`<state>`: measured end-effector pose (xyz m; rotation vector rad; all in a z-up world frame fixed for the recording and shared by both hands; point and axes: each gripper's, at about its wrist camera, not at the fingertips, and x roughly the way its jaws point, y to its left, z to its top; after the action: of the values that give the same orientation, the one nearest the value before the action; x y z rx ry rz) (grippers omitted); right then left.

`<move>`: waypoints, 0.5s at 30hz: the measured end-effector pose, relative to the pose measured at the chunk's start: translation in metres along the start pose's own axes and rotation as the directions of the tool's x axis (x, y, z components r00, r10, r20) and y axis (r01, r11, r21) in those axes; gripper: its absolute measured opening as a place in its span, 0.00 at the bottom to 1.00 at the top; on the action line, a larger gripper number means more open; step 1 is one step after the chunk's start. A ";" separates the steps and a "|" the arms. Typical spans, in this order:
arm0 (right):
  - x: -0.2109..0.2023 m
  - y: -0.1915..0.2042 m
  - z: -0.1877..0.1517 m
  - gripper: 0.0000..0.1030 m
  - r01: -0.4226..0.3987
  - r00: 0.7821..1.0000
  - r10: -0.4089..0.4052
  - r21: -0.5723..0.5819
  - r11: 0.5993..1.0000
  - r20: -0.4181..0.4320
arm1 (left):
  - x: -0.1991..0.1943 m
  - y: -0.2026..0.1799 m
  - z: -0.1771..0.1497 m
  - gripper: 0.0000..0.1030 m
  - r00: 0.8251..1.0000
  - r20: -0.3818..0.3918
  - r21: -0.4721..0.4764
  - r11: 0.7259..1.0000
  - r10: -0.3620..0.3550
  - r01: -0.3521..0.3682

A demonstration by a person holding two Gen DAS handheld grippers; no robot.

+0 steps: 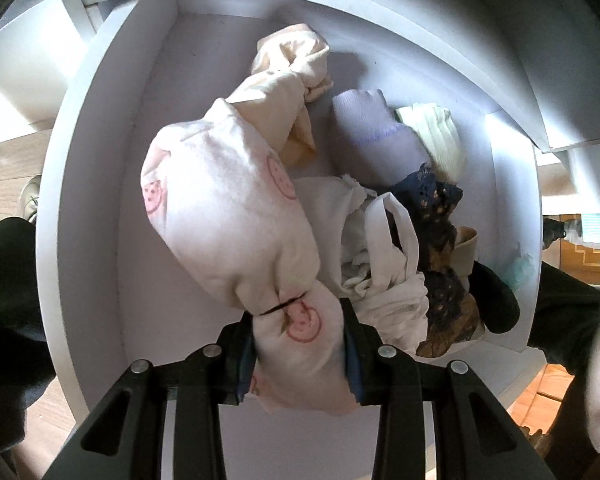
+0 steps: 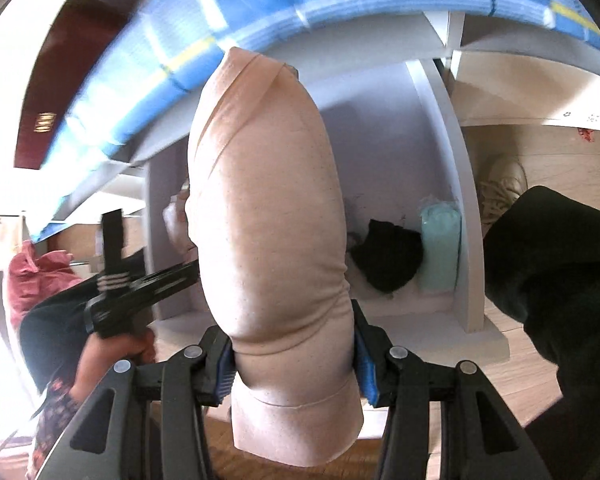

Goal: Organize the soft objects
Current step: 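Lift the beige roll up out of the cubby toward the gold tray with right tool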

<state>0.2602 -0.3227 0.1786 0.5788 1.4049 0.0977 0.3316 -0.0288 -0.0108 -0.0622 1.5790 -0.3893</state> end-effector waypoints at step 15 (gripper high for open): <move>-0.102 0.068 -0.008 0.46 -0.114 0.979 0.139 -0.161 0.980 0.150 | -0.024 -0.005 -0.009 0.36 1.000 0.027 0.016 1.000 0.002 -0.002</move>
<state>0.2520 -0.3023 0.2997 0.5370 1.1921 0.2529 0.3231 -0.0253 0.0140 -0.0534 1.5492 -0.3977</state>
